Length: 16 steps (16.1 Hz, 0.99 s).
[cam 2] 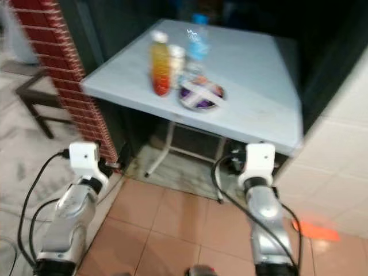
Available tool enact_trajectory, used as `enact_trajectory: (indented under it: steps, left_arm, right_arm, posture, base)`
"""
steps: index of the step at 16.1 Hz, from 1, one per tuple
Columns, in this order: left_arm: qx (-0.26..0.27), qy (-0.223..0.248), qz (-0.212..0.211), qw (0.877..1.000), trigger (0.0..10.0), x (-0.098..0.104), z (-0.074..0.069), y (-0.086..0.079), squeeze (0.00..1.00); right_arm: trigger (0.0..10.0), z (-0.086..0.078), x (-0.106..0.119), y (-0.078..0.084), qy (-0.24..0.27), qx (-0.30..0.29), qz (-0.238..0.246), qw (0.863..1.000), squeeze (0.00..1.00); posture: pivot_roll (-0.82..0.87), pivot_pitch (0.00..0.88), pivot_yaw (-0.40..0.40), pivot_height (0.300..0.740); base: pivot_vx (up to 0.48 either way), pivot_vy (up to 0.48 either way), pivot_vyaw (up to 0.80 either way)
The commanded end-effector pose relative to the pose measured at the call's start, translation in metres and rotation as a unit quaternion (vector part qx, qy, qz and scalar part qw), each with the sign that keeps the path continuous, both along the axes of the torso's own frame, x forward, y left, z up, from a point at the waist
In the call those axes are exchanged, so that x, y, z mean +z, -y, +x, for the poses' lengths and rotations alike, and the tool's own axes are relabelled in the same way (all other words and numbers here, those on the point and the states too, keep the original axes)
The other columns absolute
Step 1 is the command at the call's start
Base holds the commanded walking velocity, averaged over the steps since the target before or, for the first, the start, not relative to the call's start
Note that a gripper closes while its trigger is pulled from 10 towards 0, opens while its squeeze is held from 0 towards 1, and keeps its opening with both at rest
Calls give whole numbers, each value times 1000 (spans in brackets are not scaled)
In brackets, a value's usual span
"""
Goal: Restocking fridge
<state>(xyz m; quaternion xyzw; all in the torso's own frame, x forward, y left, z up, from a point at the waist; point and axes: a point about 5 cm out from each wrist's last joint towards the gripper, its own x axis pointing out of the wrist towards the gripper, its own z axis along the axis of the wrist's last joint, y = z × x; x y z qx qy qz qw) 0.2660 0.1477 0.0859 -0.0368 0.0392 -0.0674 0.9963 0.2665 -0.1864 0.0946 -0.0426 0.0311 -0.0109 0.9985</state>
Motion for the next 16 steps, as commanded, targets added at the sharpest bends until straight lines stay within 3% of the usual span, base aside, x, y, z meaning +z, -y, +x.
enact_trajectory:
  steps: [1,11,16]
  left_arm:
    - [-1,2,1,1000,10000,1,2,-1,0]
    - [-1,5,1,1000,10000,1,5,1,0]
    - [-1,4,4,1000,10000,0,6,1,0]
  right_arm:
    - [10000,1,4,6,8,-7,0,1000,0]
    - [10000,5,6,2,11,-6,6,1000,0]
    - [10000,15,9,-5,4,-25,102,994,0]
  posture:
    - [6,27,24,740]
    - [2,23,24,740]
    - [7,20,24,740]
  base:
    - [416,0,0]
    - [363,25,0]
    - [0,0,0]
